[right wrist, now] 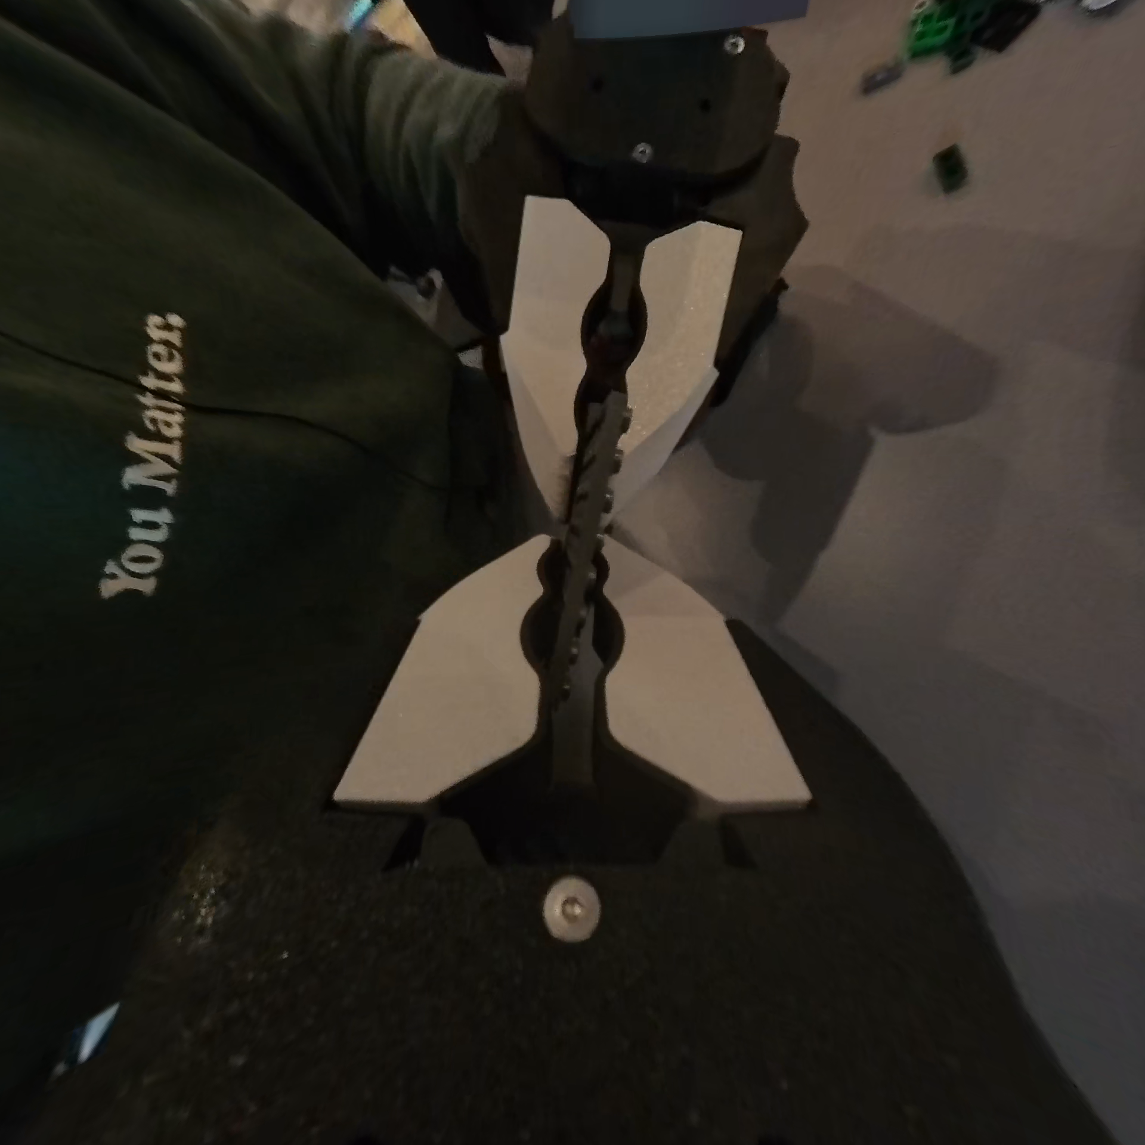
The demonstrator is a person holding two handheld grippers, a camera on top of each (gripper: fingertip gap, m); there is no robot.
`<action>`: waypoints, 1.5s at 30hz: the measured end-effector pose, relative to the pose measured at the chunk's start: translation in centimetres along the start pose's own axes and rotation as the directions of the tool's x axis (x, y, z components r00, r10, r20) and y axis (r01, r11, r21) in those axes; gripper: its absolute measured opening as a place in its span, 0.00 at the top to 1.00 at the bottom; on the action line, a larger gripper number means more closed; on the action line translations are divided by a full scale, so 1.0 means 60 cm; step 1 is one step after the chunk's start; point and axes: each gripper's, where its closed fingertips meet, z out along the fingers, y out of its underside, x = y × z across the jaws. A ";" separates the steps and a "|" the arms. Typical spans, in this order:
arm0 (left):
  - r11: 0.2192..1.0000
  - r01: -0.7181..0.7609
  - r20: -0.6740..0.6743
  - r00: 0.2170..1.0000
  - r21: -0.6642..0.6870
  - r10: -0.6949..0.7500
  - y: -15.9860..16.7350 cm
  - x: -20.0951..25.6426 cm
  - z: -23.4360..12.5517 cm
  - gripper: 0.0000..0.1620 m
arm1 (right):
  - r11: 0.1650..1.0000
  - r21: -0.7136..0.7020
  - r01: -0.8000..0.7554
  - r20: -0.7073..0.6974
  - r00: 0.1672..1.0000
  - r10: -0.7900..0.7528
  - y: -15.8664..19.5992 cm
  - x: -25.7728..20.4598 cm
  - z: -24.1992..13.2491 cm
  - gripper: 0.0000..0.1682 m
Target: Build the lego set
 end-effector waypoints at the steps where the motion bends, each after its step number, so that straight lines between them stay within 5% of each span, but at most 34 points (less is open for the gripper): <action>1: 1.000 0.004 -0.003 1.000 0.007 -0.004 -0.002 -0.001 0.000 0.97 | 1.000 -0.012 0.015 -0.008 1.000 -0.015 0.000 0.001 -0.002 0.95; 17: 0.994 -0.034 -0.046 0.998 0.103 0.039 -0.035 0.010 -0.007 0.97 | 0.990 -0.060 0.125 -0.020 0.992 -0.126 -0.029 -0.010 -0.022 0.92; 23: 0.989 -0.064 -0.046 0.996 0.131 0.071 -0.046 0.015 -0.013 0.97 | 0.990 -0.064 0.129 -0.056 0.990 -0.133 -0.036 -0.011 -0.037 0.84; 29: 0.985 -0.064 -0.026 0.997 0.162 0.070 -0.056 0.008 -0.028 0.97 | 0.995 0.033 0.095 -0.086 0.992 -0.092 -0.046 -0.011 -0.071 0.84; 33: 0.985 -0.042 -0.030 0.998 0.167 0.048 -0.057 0.006 -0.030 0.97 | 0.990 0.097 0.102 -0.106 0.990 -0.092 -0.048 -0.008 -0.074 0.94; 45: 0.989 -0.011 -0.069 0.997 0.144 0.022 -0.044 0.011 -0.031 0.97 | 0.956 0.242 0.164 -0.077 0.986 -0.150 -0.042 -0.012 -0.064 0.95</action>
